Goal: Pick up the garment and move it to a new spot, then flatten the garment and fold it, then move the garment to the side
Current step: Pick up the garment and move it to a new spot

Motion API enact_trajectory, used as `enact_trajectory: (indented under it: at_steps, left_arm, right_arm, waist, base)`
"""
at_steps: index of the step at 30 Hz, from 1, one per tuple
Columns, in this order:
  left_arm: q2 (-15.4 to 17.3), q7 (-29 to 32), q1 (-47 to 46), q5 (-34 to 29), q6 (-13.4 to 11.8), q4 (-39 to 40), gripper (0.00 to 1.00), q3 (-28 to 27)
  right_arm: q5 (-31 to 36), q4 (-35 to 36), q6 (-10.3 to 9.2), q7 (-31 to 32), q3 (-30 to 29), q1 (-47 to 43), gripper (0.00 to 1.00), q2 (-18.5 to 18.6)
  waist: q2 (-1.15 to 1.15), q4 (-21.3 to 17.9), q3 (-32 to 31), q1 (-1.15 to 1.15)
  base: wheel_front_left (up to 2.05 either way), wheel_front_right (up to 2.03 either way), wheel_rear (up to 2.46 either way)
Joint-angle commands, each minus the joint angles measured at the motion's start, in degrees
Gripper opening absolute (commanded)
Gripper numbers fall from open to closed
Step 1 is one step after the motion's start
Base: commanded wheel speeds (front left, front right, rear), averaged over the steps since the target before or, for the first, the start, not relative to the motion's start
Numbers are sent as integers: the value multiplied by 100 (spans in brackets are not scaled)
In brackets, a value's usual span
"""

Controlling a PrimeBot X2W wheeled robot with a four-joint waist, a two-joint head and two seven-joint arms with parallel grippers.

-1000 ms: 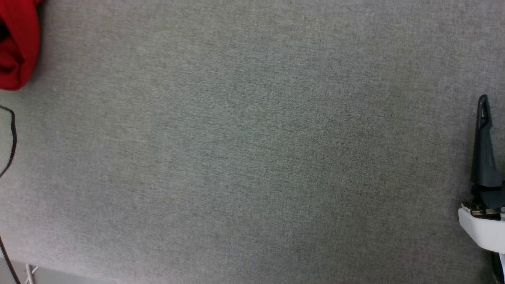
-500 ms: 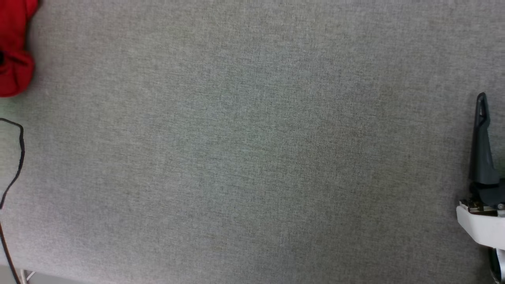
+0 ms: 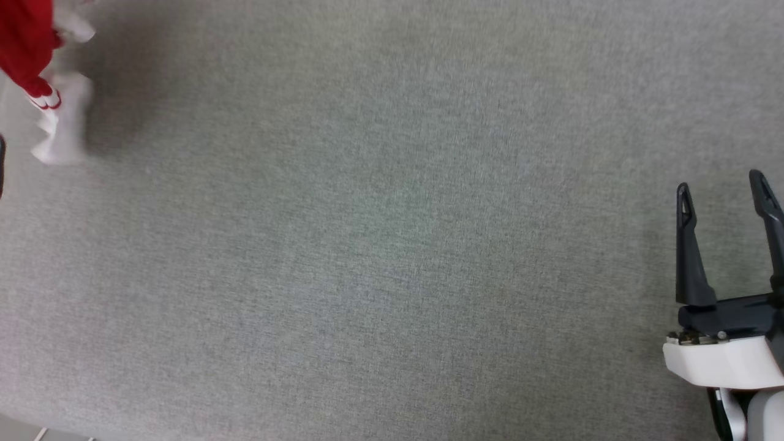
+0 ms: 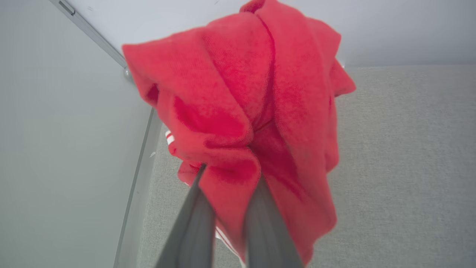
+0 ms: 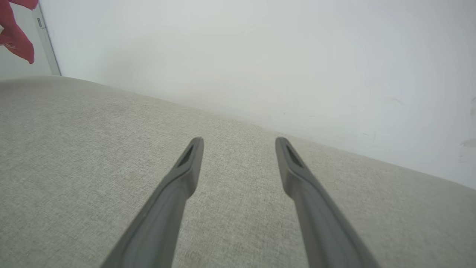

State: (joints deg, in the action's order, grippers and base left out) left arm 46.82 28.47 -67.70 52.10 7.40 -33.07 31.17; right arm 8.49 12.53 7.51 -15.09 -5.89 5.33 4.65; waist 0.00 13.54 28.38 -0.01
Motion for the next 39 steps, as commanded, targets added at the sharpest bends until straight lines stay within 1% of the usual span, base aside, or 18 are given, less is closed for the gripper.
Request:
enact_trajectory:
  at_steps: [1,3,7,11,13,17,21,28,33,39]
  left_arm:
    - [23,-27,-87,-22,0,46,0,37]
    - [39,-36,-227,-83,0,276,0,241]
    - [-64,26,-494,-150,-1,725,0,608]
    - [-217,103,-729,-215,-1,1093,0,975]
    - [-256,133,-851,-342,-1,1248,0,1199]
    - [-510,154,-1008,-405,-1,1505,0,1569]
    - [-837,96,-1039,-385,-1,1733,0,1916]
    - [-1435,-106,-707,-264,-1,1990,0,2584]
    - [-1833,-389,-247,-231,-1,1982,0,3199]
    - [-2329,-777,485,-122,-1,1772,0,3906]
  right_arm:
    - [-45,-21,-4,-12,13,-58,100,-37]
    - [-74,-81,-4,-11,44,-77,100,-69]
    - [-139,-159,-4,-12,55,-116,100,-129]
    - [-201,-225,-3,-12,79,-167,100,-170]
    - [-244,-246,-4,-12,73,-181,100,-178]
    - [-419,-291,-4,-12,44,-194,100,-184]
    - [-549,-313,-4,-11,31,-158,100,-185]
    - [-725,-354,-4,-12,11,-109,100,-184]
    - [-781,-377,-3,-12,7,-94,100,-185]
    - [-805,-417,-3,-12,22,-103,100,-185]
  waist:
    - [0,-16,-302,1]
    - [0,-57,-481,1]
    - [0,-187,-762,1]
    - [0,-428,-982,1]
    - [0,-586,-1067,1]
    - [0,-902,-1169,1]
    - [0,-1209,-1183,1]
    - [0,-1651,-1109,1]
    - [0,-1838,-1045,1]
    - [0,-1929,-1005,1]
  base:
    - [0,0,0]
    - [0,0,0]
    - [0,0,0]
    - [0,0,0]
    - [0,0,0]
    - [0,0,0]
    - [0,0,0]
    - [0,0,0]
    - [0,0,0]
    - [0,0,0]
